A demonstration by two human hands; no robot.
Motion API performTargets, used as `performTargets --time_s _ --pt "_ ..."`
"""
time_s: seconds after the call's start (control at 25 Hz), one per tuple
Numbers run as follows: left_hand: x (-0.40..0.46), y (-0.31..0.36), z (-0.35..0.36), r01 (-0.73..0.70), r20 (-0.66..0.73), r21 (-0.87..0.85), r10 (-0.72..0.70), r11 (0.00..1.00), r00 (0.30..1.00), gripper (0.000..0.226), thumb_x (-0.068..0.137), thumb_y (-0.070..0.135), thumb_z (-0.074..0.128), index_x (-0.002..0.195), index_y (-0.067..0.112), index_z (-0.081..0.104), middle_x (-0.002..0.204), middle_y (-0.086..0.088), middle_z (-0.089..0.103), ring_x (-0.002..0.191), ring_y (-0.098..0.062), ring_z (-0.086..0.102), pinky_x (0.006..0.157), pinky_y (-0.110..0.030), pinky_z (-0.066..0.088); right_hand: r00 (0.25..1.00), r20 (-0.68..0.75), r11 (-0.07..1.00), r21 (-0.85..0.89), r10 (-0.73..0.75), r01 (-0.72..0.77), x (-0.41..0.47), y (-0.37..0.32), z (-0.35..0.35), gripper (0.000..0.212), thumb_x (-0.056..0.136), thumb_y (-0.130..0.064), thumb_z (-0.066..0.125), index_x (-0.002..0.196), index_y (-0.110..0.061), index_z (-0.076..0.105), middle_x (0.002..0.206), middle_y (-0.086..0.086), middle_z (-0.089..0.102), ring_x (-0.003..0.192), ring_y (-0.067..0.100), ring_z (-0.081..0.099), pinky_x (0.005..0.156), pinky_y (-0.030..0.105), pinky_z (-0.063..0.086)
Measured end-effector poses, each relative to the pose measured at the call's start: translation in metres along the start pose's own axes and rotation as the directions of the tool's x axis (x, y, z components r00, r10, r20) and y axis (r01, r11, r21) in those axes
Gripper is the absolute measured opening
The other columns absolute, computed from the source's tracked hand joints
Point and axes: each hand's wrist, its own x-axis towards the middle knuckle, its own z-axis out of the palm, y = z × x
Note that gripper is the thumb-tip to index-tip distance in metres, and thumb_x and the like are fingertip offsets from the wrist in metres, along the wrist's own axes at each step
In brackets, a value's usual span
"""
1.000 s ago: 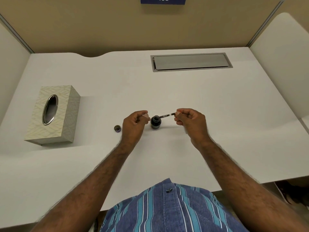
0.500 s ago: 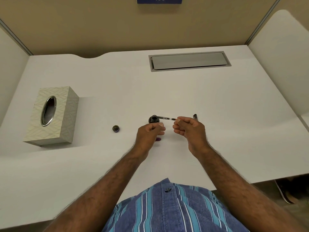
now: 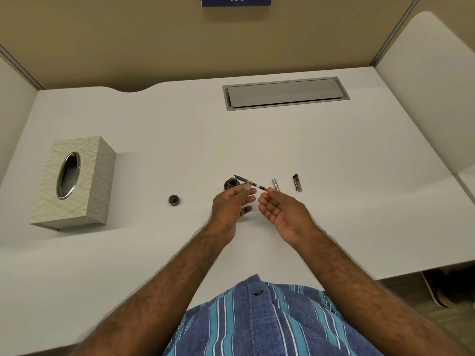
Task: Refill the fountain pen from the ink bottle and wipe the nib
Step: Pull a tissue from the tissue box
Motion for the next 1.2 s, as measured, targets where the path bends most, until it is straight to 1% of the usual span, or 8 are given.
performTargets --time_s 0.24,0.32,0.4,0.52,0.68,0.76,0.88,1.2 --pt "-0.003 0.003 -0.006 -0.065 0.025 -0.028 0.065 0.997 0.998 0.023 0.095 0.029 0.077 0.11 0.012 0.08 0.106 0.0 0.082 0.099 -0.015 0.078 0.079 -0.03 0.061 0.995 0.068 0.996 -0.052 0.074 -0.071 -0.003 0.004 0.002 0.015 0.098 -0.012 0.075 0.108 -0.001 0.075 0.091 0.014 0.079 0.079 0.022 0.079 0.077 0.034 0.068" --pt "-0.003 0.005 -0.01 -0.092 0.031 -0.007 0.092 0.996 0.995 0.022 0.094 0.029 0.077 0.108 0.013 0.081 0.108 -0.002 0.082 0.1 -0.015 0.077 0.08 -0.031 0.06 0.994 0.098 0.989 -0.14 0.054 -0.04 -0.004 0.004 0.001 0.019 0.098 -0.014 0.073 0.113 -0.001 0.075 0.094 0.014 0.078 0.08 0.023 0.077 0.08 0.035 0.067" --pt "-0.003 0.007 -0.014 -0.128 0.039 0.038 0.127 0.991 0.991 0.02 0.094 0.03 0.077 0.105 0.014 0.082 0.109 -0.004 0.081 0.1 -0.017 0.077 0.08 -0.032 0.06 0.992 0.123 0.962 -0.271 -0.008 0.041 -0.006 0.004 0.001 0.023 0.099 -0.014 0.072 0.119 -0.003 0.074 0.1 0.016 0.076 0.086 0.025 0.076 0.085 0.038 0.063" --pt "-0.005 0.01 -0.017 -0.177 0.055 0.122 0.172 0.977 0.984 0.018 0.094 0.031 0.077 0.102 0.015 0.083 0.107 -0.006 0.081 0.103 -0.021 0.076 0.082 -0.035 0.06 0.97 0.173 0.84 -0.488 -0.173 0.237 -0.009 0.001 0.004 0.023 0.096 -0.015 0.078 0.118 -0.013 0.077 0.108 0.017 0.08 0.092 0.022 0.075 0.086 0.038 0.062" --pt "-0.007 0.014 -0.018 -0.203 0.077 0.181 0.191 0.962 0.978 0.02 0.09 0.035 0.08 0.097 0.016 0.083 0.103 -0.009 0.082 0.105 -0.025 0.077 0.08 -0.035 0.058 0.909 0.283 0.639 -0.647 -0.306 0.417 -0.011 -0.001 0.01 0.019 0.093 -0.022 0.083 0.112 -0.025 0.082 0.1 0.0 0.084 0.094 0.017 0.079 0.088 0.036 0.065" --pt "-0.007 0.018 -0.019 -0.205 0.081 0.201 0.193 0.958 0.978 0.02 0.089 0.035 0.081 0.094 0.016 0.083 0.101 -0.008 0.082 0.105 -0.026 0.077 0.08 -0.035 0.057 0.892 0.308 0.589 -0.671 -0.331 0.451 -0.013 -0.001 0.013 0.018 0.094 -0.024 0.082 0.112 -0.022 0.084 0.098 -0.006 0.084 0.092 0.009 0.079 0.087 0.032 0.065" --pt "-0.008 0.024 -0.023 -0.211 0.08 0.24 0.198 0.948 0.977 0.02 0.087 0.036 0.083 0.091 0.015 0.083 0.099 -0.007 0.082 0.104 -0.026 0.076 0.082 -0.036 0.057 0.873 0.32 0.543 -0.688 -0.369 0.482 -0.014 0.0 0.017 0.017 0.094 -0.025 0.082 0.109 -0.018 0.085 0.094 -0.007 0.084 0.084 0.004 0.078 0.082 0.025 0.062" --pt "-0.015 0.045 -0.045 -0.244 0.095 0.291 0.226 0.925 0.969 0.023 0.088 0.032 0.081 0.093 0.009 0.082 0.097 -0.004 0.083 0.103 -0.027 0.075 0.083 -0.036 0.055 0.862 0.322 0.553 -0.667 -0.391 0.5 -0.017 0.012 0.042 0.017 0.09 -0.024 0.085 0.104 -0.014 0.085 0.086 -0.005 0.083 0.075 0.0 0.074 0.074 0.016 0.057"
